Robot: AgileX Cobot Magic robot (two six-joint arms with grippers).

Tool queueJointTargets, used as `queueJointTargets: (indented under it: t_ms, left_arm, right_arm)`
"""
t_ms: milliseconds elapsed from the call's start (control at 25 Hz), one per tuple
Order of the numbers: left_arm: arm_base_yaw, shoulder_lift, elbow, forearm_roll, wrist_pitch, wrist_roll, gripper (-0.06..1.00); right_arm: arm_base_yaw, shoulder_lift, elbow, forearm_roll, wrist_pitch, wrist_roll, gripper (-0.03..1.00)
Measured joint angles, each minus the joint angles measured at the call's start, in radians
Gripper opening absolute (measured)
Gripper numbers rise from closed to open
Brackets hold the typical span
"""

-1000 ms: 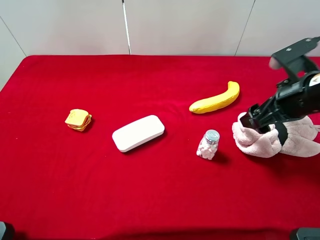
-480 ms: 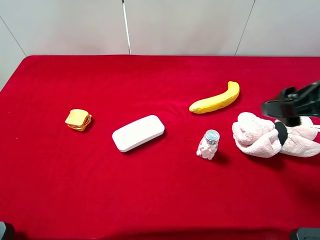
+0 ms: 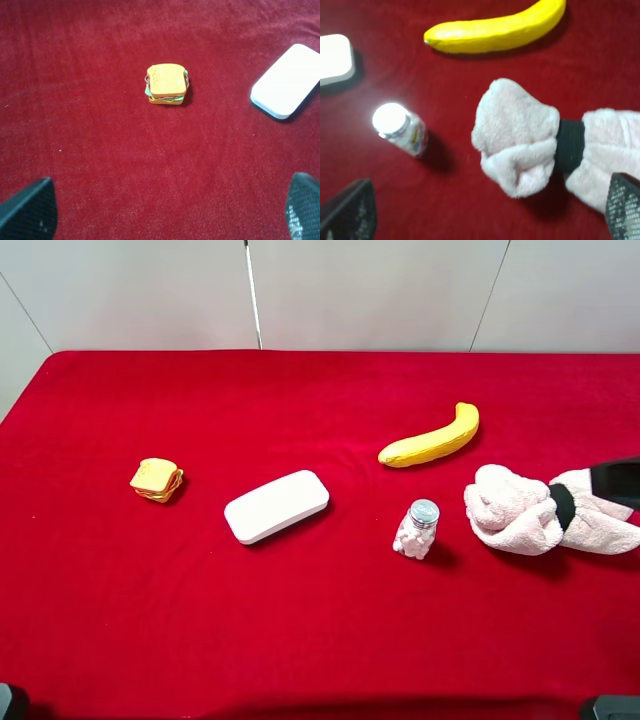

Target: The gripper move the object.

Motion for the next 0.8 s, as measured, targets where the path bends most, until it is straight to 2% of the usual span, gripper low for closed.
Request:
queueJointTargets:
  t_ms: [280,520,800]
  left_arm:
    - [0.000,0.000,0.000,0.000,0.000,0.000,0.90]
    - [0.000,0.000,0.000,0.000,0.000,0.000,0.90]
    - [0.000,0.000,0.000,0.000,0.000,0.000,0.90]
  right_arm:
    - [0.000,-0.141,-0.001,-0.062,0.104,0.018,0.69]
    - [0.000,-0.302,0.041,-0.080,0.125,0.018,0.69]
    - [0.000,-0.462,0.083,-0.088,0.094,0.031,0.69]
